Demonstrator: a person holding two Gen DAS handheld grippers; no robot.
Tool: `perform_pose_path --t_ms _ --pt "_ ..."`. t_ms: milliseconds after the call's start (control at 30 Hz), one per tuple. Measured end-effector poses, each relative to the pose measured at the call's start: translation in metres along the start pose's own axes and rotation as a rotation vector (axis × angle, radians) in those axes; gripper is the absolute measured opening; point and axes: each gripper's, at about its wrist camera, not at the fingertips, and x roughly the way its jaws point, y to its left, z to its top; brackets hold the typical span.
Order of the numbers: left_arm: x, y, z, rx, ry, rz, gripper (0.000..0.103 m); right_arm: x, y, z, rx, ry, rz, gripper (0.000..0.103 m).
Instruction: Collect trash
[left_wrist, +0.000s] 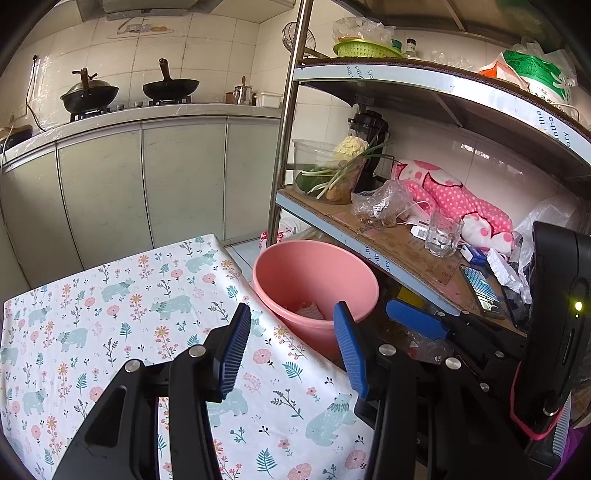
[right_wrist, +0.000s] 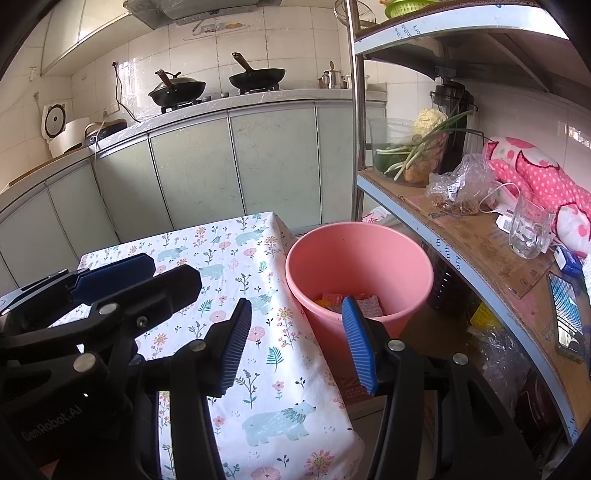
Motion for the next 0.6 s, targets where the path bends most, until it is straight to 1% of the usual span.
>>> perform_pose_path --t_ms 167,333,600 --pt "0.0017 -0.0006 -0.0022 0.01 0.002 -0.006 0.046 -0.0007 0.0004 -0.0006 -0.003 -0.002 0.001 0.052" --pt "-0.0009 -0.0021 -0.0031 0.032 -0.017 0.011 0.046 -0.0006 0.0 -0.0012 0.001 -0.002 0.001 0.052" --pt "-0.0008 0.0003 -0.0024 0.03 -0.004 0.002 0.046 -0.0003 0.0005 -0.0012 0.0 0.001 0.003 0.052"
